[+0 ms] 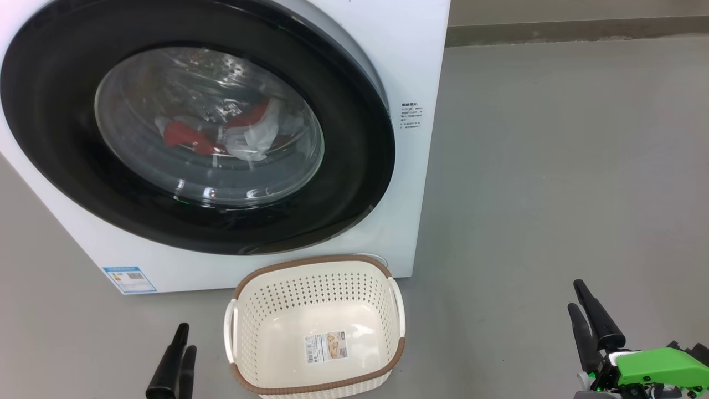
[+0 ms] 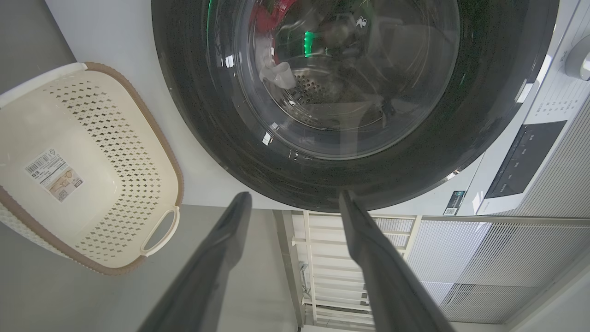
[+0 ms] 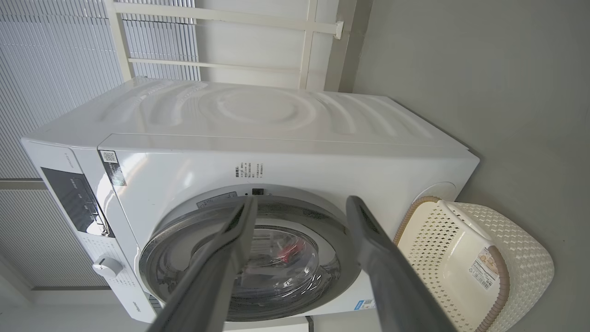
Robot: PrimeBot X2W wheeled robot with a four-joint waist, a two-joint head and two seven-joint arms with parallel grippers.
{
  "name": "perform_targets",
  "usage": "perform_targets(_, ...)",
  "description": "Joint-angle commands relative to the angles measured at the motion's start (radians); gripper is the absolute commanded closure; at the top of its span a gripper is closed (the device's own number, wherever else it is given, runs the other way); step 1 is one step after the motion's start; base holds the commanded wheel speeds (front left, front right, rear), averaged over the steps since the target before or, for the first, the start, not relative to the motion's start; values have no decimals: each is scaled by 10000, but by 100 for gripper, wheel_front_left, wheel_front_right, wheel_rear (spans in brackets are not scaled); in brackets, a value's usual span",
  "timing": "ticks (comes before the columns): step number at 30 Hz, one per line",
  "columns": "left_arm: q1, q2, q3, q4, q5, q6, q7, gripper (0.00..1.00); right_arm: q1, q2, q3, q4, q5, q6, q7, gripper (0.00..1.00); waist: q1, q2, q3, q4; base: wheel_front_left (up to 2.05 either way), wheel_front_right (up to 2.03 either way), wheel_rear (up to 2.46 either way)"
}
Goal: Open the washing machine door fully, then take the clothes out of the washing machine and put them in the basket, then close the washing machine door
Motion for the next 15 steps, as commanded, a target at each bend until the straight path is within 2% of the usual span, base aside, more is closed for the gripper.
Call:
perform_targets(1,-247,98,7,-317,84,0,-112,0,-238,-99,21,-302,-74,2,-87,0,18,-1,-10,5,0,0,0)
perform_targets(6,-197,104,-30,-437,389,0,-260,0,-156,-165,123,-366,-320,2,-252,0,1,-1,2,9,0,0,0)
perform_targets(15,-145,113,-71,-651,1297,0,-526,0,-86,-247,225,-448,-1137,3,-520,0,-1,-1,37,-4,0,0,0)
